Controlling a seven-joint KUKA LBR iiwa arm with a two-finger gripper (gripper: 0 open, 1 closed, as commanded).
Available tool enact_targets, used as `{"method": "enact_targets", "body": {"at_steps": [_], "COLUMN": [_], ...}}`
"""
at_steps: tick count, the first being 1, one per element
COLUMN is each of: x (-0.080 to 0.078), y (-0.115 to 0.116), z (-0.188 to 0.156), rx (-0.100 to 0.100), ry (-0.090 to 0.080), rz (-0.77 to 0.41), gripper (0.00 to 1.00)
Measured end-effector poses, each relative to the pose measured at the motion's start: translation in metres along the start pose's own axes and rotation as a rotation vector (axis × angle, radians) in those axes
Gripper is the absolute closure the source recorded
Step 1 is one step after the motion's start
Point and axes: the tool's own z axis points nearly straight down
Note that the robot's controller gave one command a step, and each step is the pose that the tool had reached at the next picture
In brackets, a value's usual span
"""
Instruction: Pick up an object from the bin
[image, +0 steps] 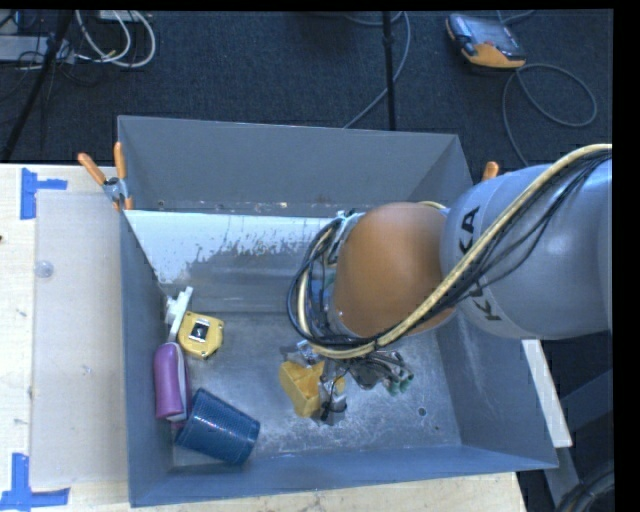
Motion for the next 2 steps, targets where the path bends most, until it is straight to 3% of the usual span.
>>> {"method": "enact_targets", "body": {"at_steps": [1,2], "x": [0.002,0.007], "y": [0.001,-0.019], "z": [-0.041,-0.113], "rx": [0.001,0.000], "ry": [-0.007,0.000], "rz": [0.003,0.039], "gripper": [1.00,1.00]}}
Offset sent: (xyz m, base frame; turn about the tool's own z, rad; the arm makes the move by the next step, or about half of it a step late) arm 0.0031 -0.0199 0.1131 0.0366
